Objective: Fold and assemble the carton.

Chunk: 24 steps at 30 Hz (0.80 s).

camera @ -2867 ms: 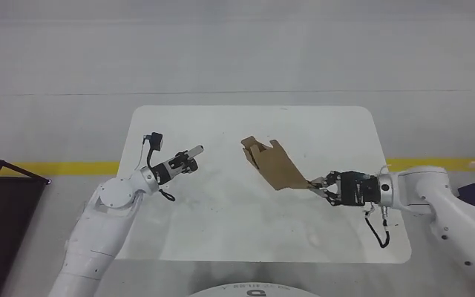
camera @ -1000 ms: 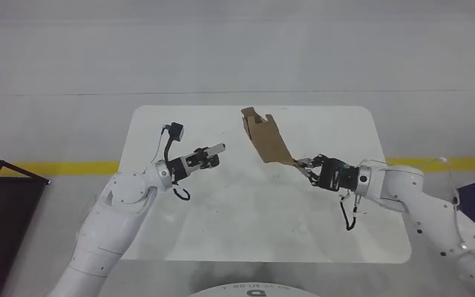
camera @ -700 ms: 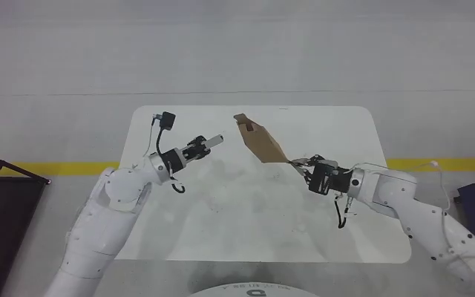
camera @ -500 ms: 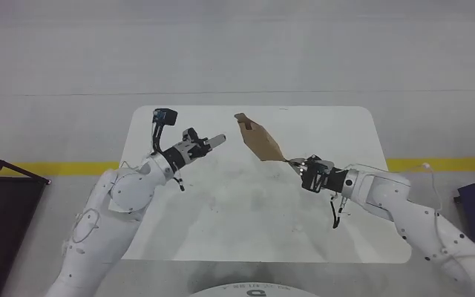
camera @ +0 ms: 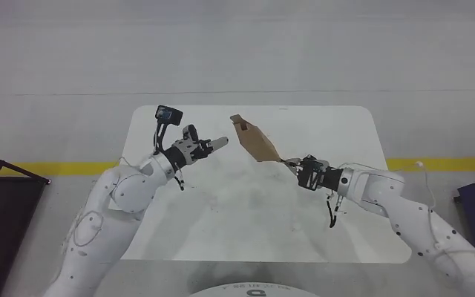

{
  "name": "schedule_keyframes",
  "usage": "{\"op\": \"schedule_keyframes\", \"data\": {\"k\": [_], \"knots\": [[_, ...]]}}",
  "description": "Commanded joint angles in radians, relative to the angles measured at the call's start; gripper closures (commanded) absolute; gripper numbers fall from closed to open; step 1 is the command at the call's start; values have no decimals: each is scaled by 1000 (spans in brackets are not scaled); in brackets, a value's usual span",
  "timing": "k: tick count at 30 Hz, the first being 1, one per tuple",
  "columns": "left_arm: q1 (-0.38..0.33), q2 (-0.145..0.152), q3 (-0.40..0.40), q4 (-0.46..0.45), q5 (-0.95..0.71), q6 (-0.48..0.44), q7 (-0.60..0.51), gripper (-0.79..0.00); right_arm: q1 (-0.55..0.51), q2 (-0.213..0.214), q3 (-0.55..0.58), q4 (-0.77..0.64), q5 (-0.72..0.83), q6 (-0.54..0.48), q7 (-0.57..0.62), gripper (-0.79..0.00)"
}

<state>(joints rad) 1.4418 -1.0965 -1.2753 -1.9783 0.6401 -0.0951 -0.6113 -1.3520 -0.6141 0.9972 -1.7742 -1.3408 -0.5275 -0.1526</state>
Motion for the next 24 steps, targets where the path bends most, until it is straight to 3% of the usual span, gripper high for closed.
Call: {"op": "schedule_keyframes", "data": {"k": [1, 9, 20, 24], "knots": [[-4, 7, 1, -27, 155, -48, -19, -785, 2, -4, -3, 6, -1, -6, -1, 0], [32, 26, 26, -111, 378, -265, -42, -785, 14, -23, -15, 24, -17, -26, 1, 0], [33, 26, 31, -115, 383, -274, -37, -785, 20, -46, -29, 23, -32, -40, 31, 0], [21, 24, 72, -126, 365, -320, -33, -785, 25, -56, -41, 21, -42, -45, 33, 0]]}}
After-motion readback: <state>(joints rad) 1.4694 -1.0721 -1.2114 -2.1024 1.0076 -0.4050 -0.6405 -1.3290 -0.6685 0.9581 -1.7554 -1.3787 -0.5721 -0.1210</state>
